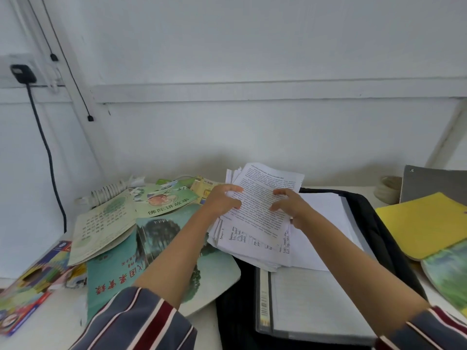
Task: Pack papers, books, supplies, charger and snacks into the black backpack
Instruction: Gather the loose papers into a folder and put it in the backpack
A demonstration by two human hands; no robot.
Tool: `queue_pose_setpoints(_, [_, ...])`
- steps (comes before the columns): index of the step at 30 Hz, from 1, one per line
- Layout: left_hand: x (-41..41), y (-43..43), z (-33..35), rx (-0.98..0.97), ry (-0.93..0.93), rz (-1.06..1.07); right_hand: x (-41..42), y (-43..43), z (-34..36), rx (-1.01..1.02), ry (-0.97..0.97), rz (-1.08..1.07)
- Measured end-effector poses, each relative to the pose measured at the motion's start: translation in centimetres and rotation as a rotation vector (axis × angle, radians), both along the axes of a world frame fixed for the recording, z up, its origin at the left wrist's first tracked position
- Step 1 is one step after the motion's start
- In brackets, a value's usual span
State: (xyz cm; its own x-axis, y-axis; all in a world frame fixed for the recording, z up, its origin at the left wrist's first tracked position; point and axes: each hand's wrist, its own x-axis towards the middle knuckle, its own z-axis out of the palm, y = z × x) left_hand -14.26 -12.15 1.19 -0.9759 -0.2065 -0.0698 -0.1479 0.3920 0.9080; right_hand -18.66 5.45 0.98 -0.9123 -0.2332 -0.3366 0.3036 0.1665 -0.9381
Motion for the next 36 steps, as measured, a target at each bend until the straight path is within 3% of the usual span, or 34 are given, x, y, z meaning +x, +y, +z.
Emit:
queue_pose_setpoints(2, [0.1,-0.1,0.5,0.039,0.002,-0.001,0.1,0.1,0.2,-0.018,-0.017,-0.007])
queue_pose_setpoints(6, [0.6,0.0,2.6,0.348,-0.073,-0.076,0.6,0.9,0.8,-0.051,-0.083,0.033])
queue_pose_setpoints(9, [0.7,0.6,4.3,0.468,-0.032,-0.105,1.1,2.2,1.8,-0.110,-0.109,0.043])
queue_pose_setpoints(16, [0.3,5.0,5.6,0.653,0.071,-0.190,1.4,7.6,4.2,-0.141,0.043,-0.051])
queue_pose_setpoints(21, [-0.6,8.8,1.2,0.302,-0.015,-0.256,0.9,11.7,2.1,0.009,0.186,-0.224])
queue_pose_setpoints(29, [-1.2,12.6,-2.8,0.049,-0.190,-0.190,0.3,12.4,-1.5,0.406,0.139,-0.031])
queue_pose_setpoints(36, [-1.4,13.2,-2.5,0.089,-0.220,-0.112,-0.5,12.7,-1.0,-0.010,0.058,-0.157])
